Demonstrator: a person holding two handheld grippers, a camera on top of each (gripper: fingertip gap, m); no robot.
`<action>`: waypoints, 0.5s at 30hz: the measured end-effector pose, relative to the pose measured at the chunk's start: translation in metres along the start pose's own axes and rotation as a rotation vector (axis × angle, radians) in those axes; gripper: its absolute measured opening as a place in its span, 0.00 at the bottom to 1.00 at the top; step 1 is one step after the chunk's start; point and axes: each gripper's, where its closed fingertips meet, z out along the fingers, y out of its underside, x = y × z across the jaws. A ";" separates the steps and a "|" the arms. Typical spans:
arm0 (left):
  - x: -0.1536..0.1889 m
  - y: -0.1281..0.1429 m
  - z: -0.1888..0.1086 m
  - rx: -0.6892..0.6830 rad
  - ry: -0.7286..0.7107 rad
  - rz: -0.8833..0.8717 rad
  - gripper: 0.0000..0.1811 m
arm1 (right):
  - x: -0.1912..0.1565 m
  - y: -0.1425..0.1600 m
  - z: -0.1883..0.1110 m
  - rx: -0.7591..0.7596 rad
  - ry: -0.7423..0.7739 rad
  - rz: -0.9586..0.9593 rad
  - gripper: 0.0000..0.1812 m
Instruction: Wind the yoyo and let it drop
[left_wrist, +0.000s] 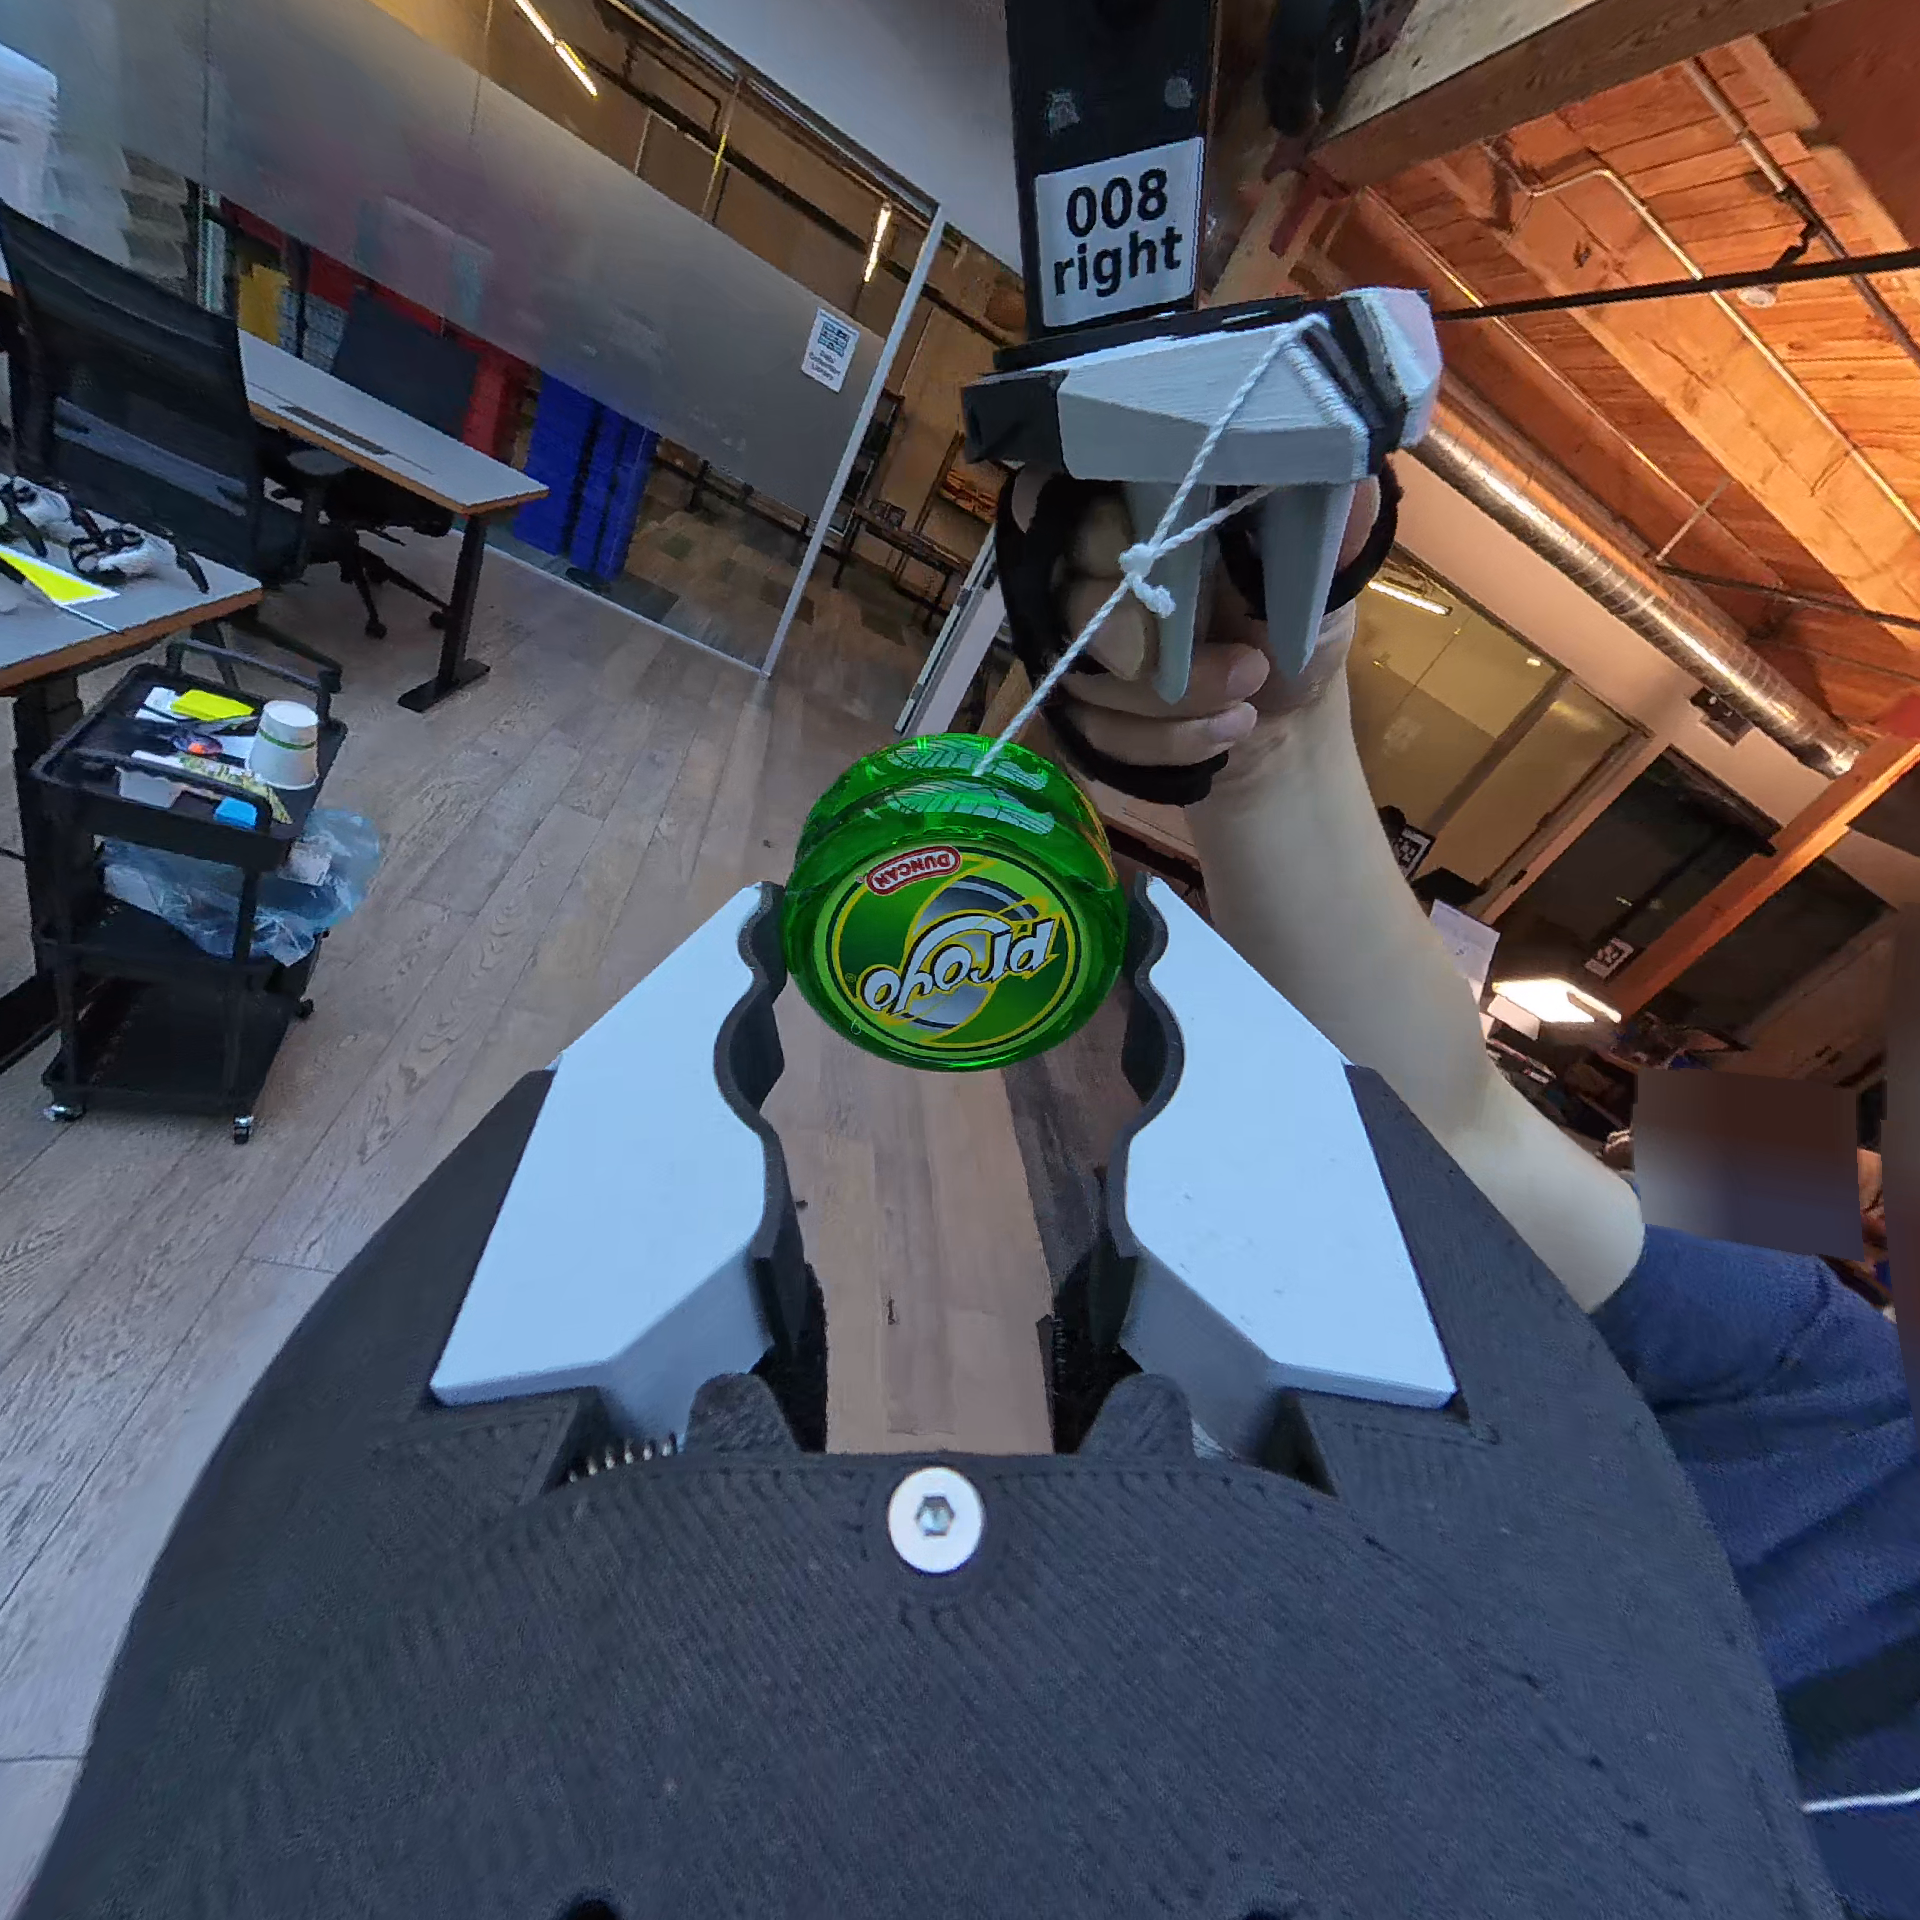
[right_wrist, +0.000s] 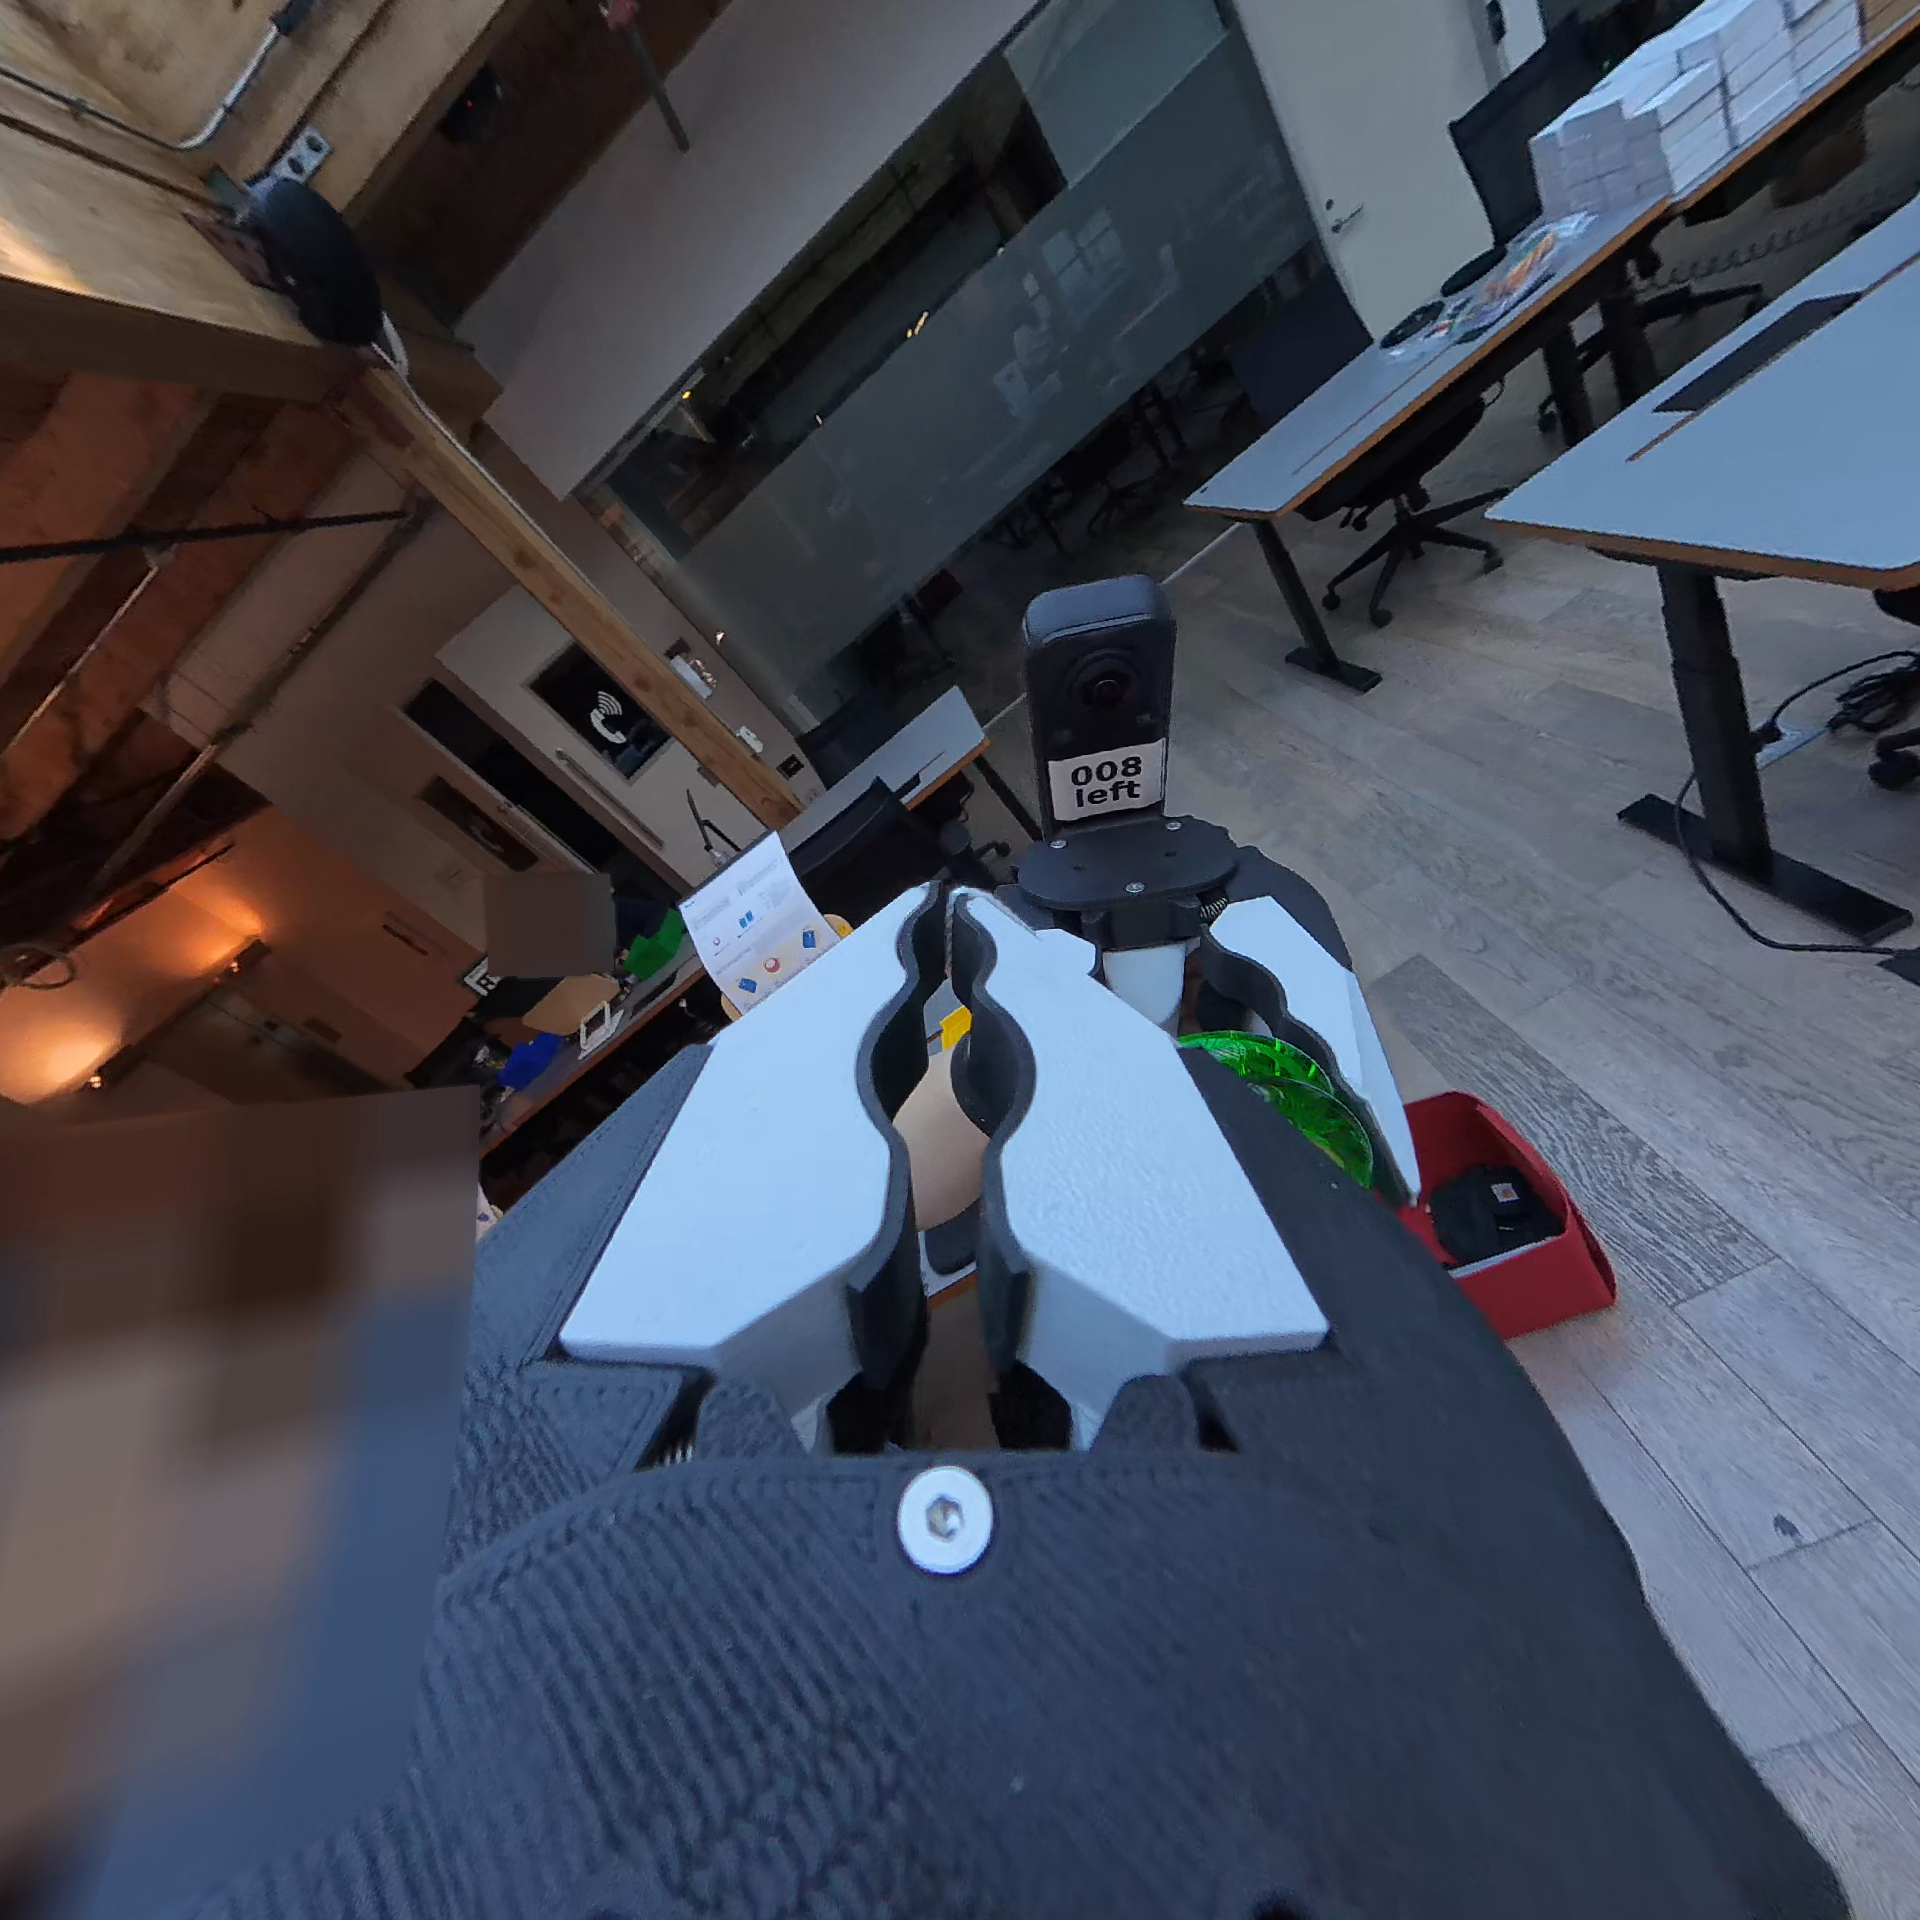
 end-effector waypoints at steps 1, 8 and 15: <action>0.000 -0.007 0.004 -0.009 -0.012 0.017 0.36 | -0.001 -0.007 -0.004 0.001 0.019 0.000 0.00; -0.004 -0.005 0.015 -0.081 -0.058 0.083 0.36 | 0.004 -0.012 -0.010 0.026 0.007 0.022 0.00; -0.019 0.001 0.010 -0.075 -0.049 0.023 0.36 | 0.024 -0.016 -0.003 0.070 -0.020 0.096 0.00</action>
